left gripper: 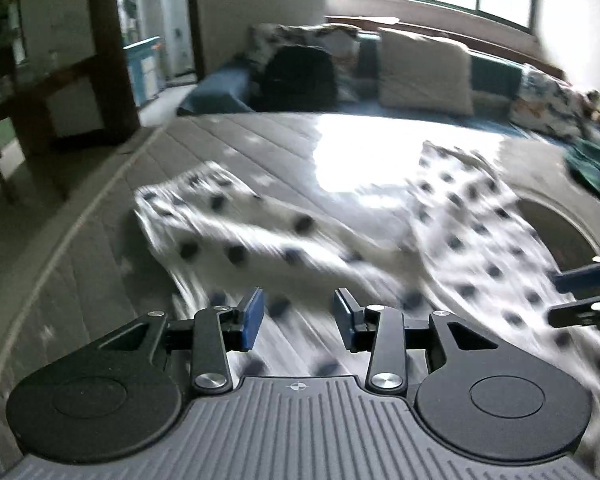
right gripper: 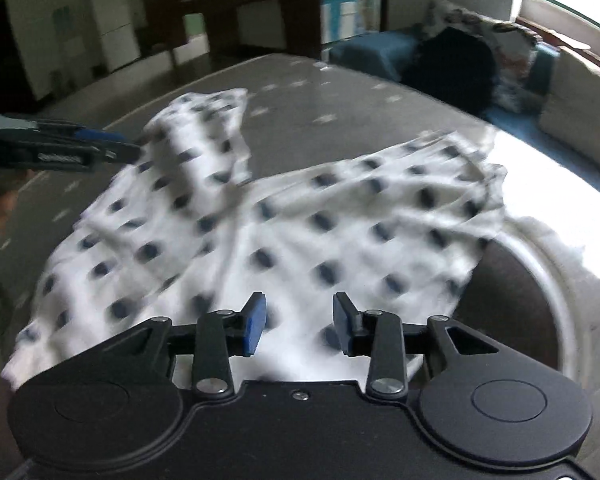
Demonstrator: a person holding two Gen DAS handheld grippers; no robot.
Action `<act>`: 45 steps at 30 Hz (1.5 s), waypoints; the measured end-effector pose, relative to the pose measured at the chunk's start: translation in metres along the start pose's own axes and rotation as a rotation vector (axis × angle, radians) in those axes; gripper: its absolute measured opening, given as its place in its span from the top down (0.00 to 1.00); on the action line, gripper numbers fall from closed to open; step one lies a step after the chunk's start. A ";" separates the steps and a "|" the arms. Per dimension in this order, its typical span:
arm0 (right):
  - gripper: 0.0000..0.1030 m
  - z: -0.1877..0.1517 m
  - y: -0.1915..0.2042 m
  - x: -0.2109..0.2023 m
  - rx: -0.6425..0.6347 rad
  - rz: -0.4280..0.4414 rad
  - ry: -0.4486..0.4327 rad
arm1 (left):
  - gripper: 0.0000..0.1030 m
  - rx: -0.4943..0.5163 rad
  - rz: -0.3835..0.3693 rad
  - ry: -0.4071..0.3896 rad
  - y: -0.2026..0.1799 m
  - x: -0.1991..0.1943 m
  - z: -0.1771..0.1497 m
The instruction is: Fold clothes
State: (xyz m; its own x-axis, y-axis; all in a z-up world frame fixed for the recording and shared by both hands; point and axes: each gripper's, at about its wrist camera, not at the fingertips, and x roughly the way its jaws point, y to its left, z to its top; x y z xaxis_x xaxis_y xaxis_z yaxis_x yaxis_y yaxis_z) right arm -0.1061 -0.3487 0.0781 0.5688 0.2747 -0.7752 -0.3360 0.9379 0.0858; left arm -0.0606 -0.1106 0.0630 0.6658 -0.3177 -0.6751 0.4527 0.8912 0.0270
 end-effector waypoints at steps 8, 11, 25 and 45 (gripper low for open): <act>0.61 -0.036 0.030 -0.001 0.024 0.015 -0.003 | 0.61 0.003 -0.050 0.044 -0.031 -0.012 -0.051; 0.61 -0.047 0.032 -0.003 0.037 0.011 0.001 | 0.62 0.005 -0.036 0.053 -0.034 -0.016 -0.063; 0.58 -0.083 0.046 -0.031 -0.077 -0.109 0.019 | 0.61 0.056 -0.011 0.051 -0.027 -0.056 -0.087; 0.55 -0.097 0.074 -0.051 -0.095 -0.044 -0.001 | 0.57 0.071 0.002 0.029 -0.042 -0.075 -0.100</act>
State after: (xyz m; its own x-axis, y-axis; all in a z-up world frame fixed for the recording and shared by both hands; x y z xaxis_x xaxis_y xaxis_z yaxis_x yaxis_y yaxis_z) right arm -0.2329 -0.3136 0.0636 0.5853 0.2340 -0.7763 -0.3806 0.9247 -0.0082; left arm -0.1892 -0.0919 0.0389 0.6499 -0.3058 -0.6958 0.4930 0.8663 0.0797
